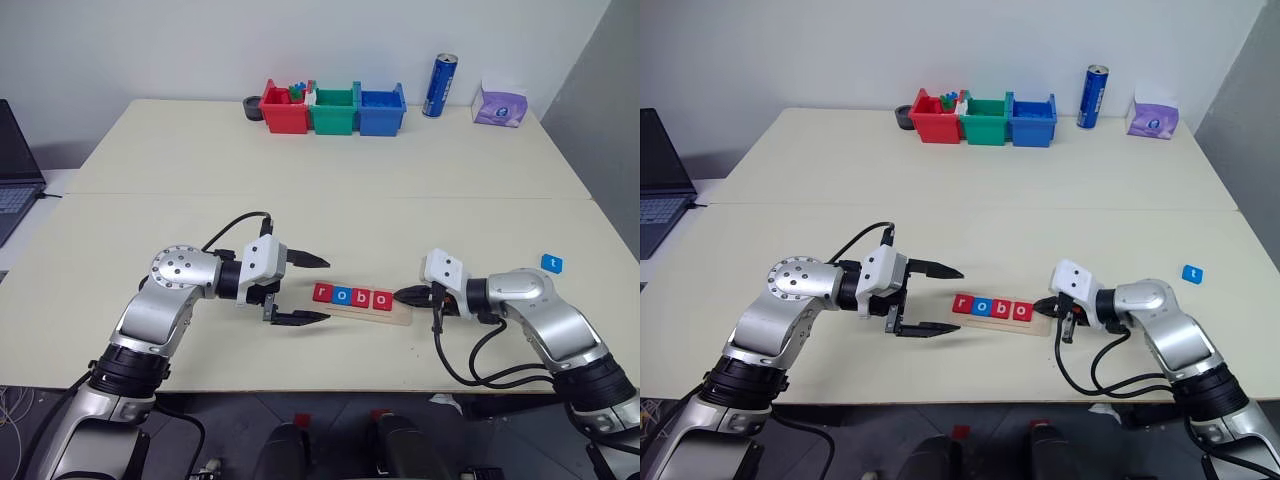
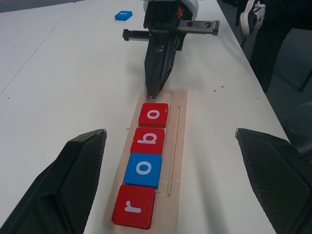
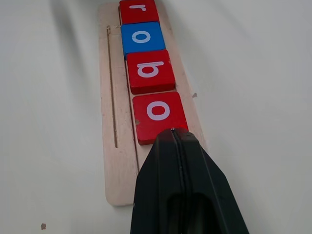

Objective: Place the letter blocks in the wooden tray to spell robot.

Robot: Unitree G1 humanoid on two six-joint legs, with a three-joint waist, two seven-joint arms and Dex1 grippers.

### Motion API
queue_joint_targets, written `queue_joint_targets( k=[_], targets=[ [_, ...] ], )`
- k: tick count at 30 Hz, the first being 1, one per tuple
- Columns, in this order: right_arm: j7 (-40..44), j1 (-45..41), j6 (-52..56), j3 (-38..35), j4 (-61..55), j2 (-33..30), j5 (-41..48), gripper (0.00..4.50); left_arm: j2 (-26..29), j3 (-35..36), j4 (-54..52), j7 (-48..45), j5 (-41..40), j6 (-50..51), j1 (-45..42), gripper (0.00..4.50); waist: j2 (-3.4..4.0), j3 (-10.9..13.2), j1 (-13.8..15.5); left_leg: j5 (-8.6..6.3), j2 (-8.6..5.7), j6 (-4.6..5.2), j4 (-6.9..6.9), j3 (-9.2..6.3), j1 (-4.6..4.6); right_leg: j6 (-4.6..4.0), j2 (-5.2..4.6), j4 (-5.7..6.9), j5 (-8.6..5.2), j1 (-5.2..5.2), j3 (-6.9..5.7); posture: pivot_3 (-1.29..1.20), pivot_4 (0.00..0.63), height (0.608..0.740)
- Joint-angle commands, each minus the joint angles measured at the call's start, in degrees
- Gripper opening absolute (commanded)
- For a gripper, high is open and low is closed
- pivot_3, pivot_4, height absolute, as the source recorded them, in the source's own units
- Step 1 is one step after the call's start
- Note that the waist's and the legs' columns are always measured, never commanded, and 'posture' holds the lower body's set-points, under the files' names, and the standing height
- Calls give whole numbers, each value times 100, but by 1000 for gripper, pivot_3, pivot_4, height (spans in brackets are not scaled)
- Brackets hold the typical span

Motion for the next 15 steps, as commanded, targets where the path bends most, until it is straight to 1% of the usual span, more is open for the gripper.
queue_joint_targets(
  k=[1, 6, 15],
  targets=[
    [71, 40, -179, 8, -97, -26, -30, 16, 61, 52, -217, 2, -41, 7, 1, 4500, 0, 0, 0, 0, 0, 0, 0, 0, 0, 0, 0, 0, 0, 0, 0, 0, 150, 740],
    [131, 116, -277, 86, -124, -3, -100, 16, 84, 60, -265, 16, -44, 36, 40, 4500, 0, 0, 0, 0, 0, 0, 0, 0, 0, 0, 0, 0, 0, 0, 0, 0, 150, 740],
    [-3, 125, -286, 243, -131, 246, -247, 16, 88, 75, -329, 50, -47, 71, 73, 4500, 0, 0, -2, 0, 1, 0, 0, 0, 2, 0, 1, 1, 0, 0, 0, 0, 150, 740]
  ],
)
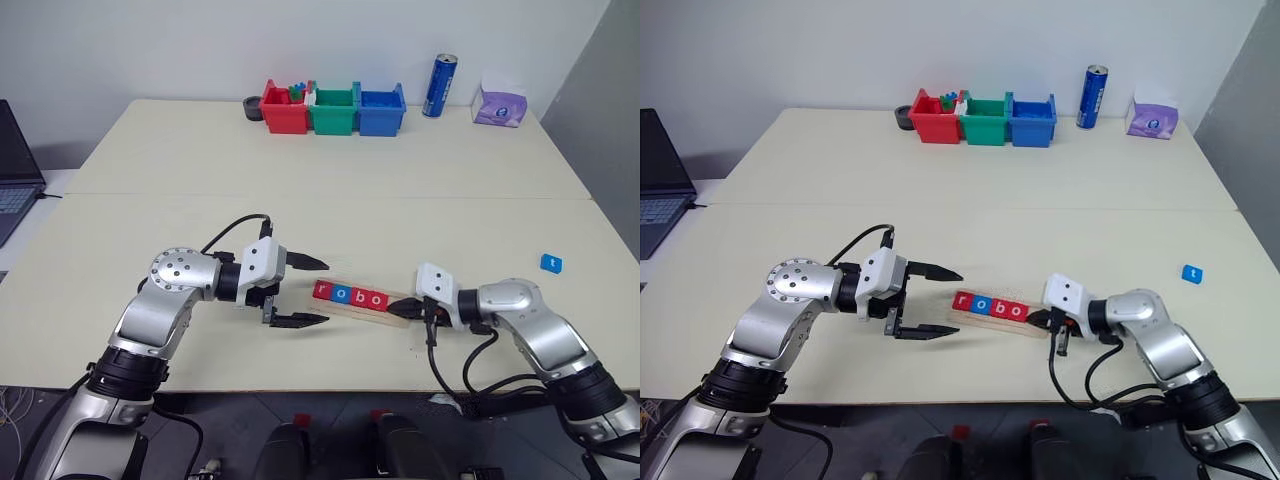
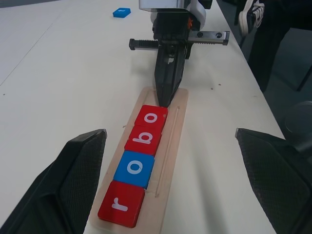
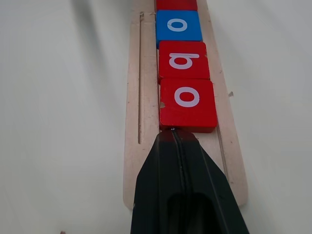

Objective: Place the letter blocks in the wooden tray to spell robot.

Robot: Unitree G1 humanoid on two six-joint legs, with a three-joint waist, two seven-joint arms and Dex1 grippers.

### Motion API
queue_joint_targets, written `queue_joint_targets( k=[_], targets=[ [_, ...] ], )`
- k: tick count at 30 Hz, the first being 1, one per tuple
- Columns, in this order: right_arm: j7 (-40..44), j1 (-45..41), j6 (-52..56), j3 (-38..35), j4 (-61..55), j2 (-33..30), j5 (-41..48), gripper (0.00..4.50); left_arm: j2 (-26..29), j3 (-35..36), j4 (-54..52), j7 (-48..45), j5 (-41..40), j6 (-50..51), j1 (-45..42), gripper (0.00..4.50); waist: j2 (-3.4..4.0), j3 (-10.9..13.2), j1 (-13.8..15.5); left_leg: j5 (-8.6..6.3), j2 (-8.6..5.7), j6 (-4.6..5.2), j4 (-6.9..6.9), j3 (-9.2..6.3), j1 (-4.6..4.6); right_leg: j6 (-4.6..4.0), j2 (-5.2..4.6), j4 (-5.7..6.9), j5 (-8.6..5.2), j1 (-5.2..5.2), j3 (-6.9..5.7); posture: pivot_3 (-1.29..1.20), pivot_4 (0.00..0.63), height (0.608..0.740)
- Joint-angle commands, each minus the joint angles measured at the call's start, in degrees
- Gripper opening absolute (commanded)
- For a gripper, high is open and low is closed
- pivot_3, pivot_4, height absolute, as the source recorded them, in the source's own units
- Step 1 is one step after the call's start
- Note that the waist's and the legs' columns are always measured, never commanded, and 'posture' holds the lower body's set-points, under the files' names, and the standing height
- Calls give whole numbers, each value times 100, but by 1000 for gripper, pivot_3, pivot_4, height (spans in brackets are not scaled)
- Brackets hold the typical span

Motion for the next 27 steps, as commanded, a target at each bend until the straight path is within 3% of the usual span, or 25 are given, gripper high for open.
queue_joint_targets(
  k=[1, 12, 20, 23, 27],
  targets=[
    [-31, -47, -63, 41, -127, 68, -34, 16, 53, 79, -233, 37, -45, -19, -13, 4500, 0, 0, 0, 0, 0, 0, 0, 0, 0, 0, 0, 0, 0, 0, 0, 0, 150, 740],
    [101, -161, 167, -213, -223, -35, 64, 16, 31, 72, -227, 47, -48, 7, -51, 4500, 0, 0, 2, 0, 1, 0, 0, -1, 1, 0, 1, 1, 0, 0, 0, 0, 150, 740],
    [-67, 12, 1403, -1234, -999, -638, 765, 16, -310, -78, -212, 211, -70, 61, -161, 4500, 0, 0, 9, 0, -1, 0, 1, -2, 0, 0, -2, 0, 0, 1, 0, 0, 150, 740],
    [-805, 93, 2177, -1872, -1261, -445, 958, 551, -628, -204, -100, 329, -11, 61, -336, 4500, -1, -1, 14, 0, -2, 0, 2, -4, 0, 0, -2, 0, 0, 5, 4, 0, 150, 740],
    [-2357, 187, 2725, -2751, -1494, 47, 597, 1853, -1385, -458, 195, 780, 141, 64, -776, 4500, -1, -1, 37, 0, -4, -1, 6, -5, -2, 0, -2, 2, 0, 7, 7, 0, 150, 740]
  ],
)
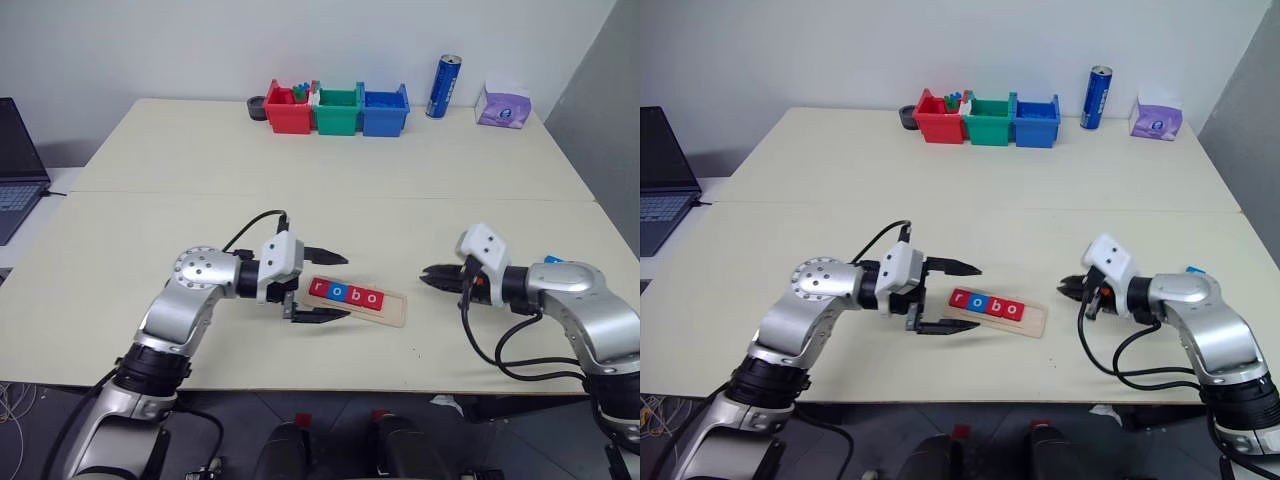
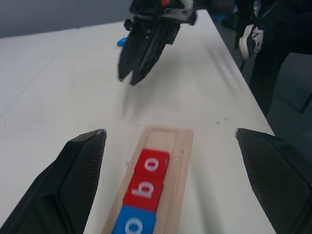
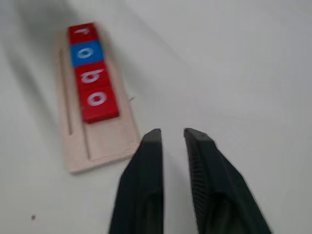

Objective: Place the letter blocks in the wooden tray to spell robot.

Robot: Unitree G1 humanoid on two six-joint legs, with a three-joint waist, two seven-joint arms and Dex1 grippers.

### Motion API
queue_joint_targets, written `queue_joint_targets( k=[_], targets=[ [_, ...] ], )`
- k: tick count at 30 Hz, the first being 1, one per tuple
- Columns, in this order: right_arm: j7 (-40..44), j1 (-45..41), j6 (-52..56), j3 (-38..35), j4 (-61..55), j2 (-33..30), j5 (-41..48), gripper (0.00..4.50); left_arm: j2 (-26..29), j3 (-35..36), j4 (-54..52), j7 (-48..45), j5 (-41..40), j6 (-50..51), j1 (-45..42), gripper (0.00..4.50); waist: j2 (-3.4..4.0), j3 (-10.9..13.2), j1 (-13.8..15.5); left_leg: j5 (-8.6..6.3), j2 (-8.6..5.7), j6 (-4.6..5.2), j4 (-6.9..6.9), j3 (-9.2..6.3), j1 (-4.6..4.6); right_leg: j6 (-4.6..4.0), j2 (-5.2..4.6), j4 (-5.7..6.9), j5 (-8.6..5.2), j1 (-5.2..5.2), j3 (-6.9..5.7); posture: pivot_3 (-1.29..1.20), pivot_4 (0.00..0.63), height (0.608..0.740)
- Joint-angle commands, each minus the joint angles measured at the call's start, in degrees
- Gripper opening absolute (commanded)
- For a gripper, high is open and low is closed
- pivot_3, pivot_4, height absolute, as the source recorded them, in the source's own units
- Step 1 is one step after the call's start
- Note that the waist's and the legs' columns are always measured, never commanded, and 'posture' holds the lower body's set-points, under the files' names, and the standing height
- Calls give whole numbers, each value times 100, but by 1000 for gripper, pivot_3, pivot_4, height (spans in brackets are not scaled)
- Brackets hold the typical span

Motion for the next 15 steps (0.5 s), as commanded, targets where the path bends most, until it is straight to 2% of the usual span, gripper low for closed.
queue_joint_targets(
  k=[1, 4, 7, 11, 15],
  targets=[
    [-1237, 76, 330, -745, -352, 279, -294, 2284, -500, -196, 126, 394, 129, -12, -360, 4500, 0, -1, 21, 0, -2, 0, 2, -2, -3, 0, -2, -1, 0, 2, 1, 0, 150, 740],
    [-2430, 223, 367, -1193, -432, 712, -769, 3349, -1122, -435, 467, 917, 466, -83, -659, 4500, 0, -2, 15, 0, -4, 0, 1, 0, -5, 1, -3, -4, 0, 2, 7, 0, 150, 740],
    [-3149, 262, 305, -1428, -325, 955, -1091, 4372, -1470, -590, 717, 1190, 722, -159, -818, 4500, 1, -3, 13, 0, -5, 0, -1, 1, -5, 1, -4, -4, 0, 1, 12, 0, 150, 740],
    [-4171, 135, 114, -2005, 364, 1378, -1333, 4445, -2143, -825, 1274, 1698, 1057, -283, -1165, 4500, 7, -6, -3, 0, -4, 0, -6, 5, 2, 1, -2, -1, 0, 1, 16, 0, 150, 740],
    [-4528, -73, 48, -2121, 914, 1477, -1346, 4445, -2448, -824, 1745, 1839, 1222, -465, -1478, 4500, 16, -11, -36, 1, -10, 0, -7, 19, 6, 2, -2, -1, 1, 1, 17, 0, 150, 740]
  ],
)
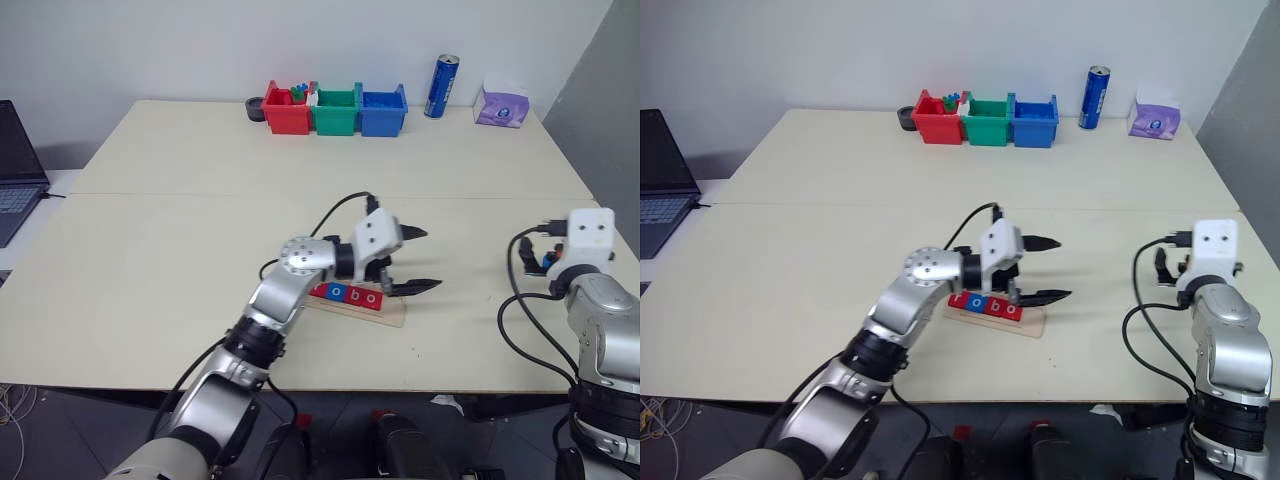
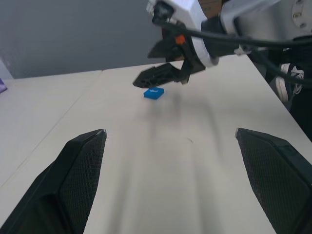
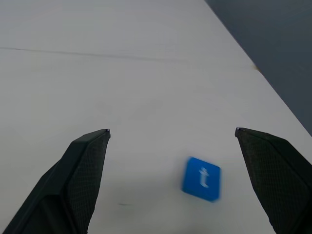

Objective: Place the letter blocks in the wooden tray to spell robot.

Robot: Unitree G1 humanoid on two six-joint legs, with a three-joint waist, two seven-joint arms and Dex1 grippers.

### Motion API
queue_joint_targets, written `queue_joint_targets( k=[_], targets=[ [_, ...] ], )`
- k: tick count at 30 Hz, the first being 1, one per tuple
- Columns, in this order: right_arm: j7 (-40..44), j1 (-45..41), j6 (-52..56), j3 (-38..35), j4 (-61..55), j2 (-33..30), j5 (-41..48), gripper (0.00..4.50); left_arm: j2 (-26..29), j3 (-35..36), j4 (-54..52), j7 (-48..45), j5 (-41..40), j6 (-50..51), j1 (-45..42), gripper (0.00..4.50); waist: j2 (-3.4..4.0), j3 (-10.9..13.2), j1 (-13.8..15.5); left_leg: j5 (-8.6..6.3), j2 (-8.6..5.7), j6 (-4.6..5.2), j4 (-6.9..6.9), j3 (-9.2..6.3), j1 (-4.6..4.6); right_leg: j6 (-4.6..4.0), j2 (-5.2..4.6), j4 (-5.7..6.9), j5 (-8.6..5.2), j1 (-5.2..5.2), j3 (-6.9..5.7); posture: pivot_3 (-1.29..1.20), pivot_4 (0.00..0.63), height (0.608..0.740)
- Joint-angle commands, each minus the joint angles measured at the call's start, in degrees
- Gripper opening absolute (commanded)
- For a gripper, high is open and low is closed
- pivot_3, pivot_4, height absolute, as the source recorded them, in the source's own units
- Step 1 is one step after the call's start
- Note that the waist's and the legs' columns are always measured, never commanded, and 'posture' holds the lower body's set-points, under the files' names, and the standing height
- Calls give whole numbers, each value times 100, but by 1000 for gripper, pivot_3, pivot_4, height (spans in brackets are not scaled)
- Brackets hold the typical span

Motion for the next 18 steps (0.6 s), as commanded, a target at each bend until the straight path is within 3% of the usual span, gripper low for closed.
queue_joint_targets(
  k=[1, 18],
  targets=[
    [-368, -198, -199, -169, 226, 20, -97, 4445, -158, 21, 212, 132, 100, -258, -287, 4500, 4, -2, -25, 0, 0, 0, -4, 4, 4, 0, 1, -1, 0, 0, 1, 0, 150, 740],
    [-970, -756, -576, -447, 1725, 290, 255, 4445, -93, 49, -235, -251, -85, -100, -8, 4500, 20, -11, -7, 0, 5, 0, -8, -1, 0, 0, 5, -5, 0, -1, 6, 0, 150, 740]
  ],
)
